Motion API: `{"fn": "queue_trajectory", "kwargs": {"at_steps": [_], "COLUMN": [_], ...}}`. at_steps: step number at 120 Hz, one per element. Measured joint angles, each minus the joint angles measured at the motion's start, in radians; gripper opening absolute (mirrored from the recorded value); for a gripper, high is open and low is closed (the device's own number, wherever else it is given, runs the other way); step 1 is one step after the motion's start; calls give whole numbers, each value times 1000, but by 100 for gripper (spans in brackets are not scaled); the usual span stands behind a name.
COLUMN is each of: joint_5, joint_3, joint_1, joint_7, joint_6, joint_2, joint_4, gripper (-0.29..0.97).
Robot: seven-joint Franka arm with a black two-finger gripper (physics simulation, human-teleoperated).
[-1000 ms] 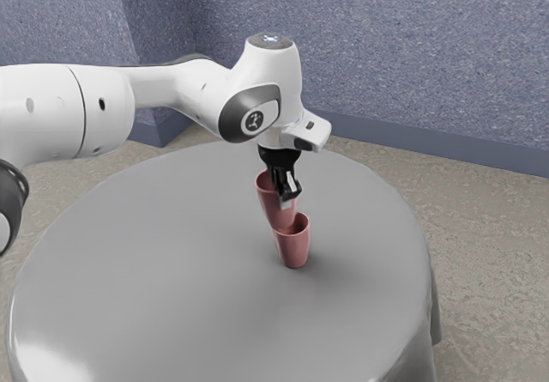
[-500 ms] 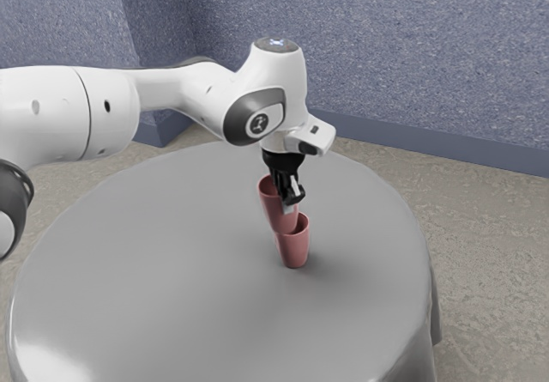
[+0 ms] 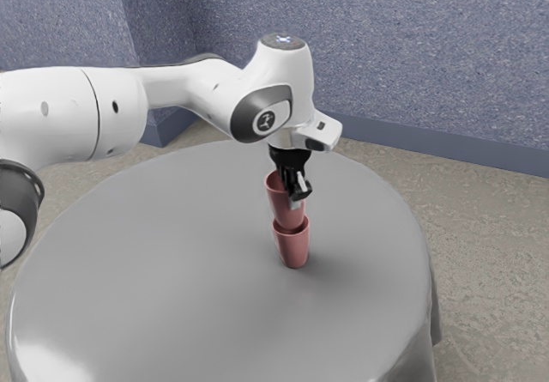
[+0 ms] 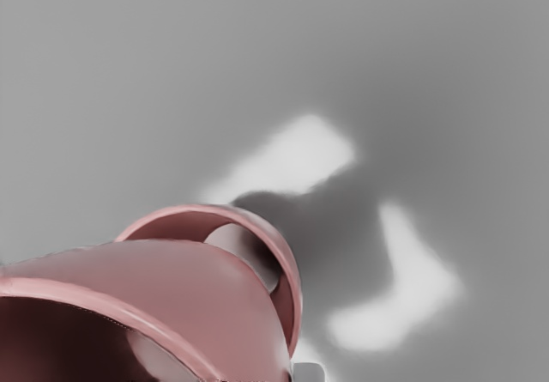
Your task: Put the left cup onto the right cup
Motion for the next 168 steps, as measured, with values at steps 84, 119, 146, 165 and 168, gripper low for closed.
{"fn": "queue_trajectory", "kwargs": {"at_steps": [84, 119, 146, 165, 168], "joint_5": [-4, -4, -9, -12, -12], "joint_3": [-1, -1, -1, -1, -1], "joint_1": [6, 6, 6, 6, 6], "joint_7": [-4, -5, -2, 0, 0], "joint_6": [10, 14, 13, 12, 11], "joint_2": [39, 43, 47, 47, 47], "joint_4": [7, 7, 7, 7, 7], "gripper": [-10, -10, 18, 43, 46]}}
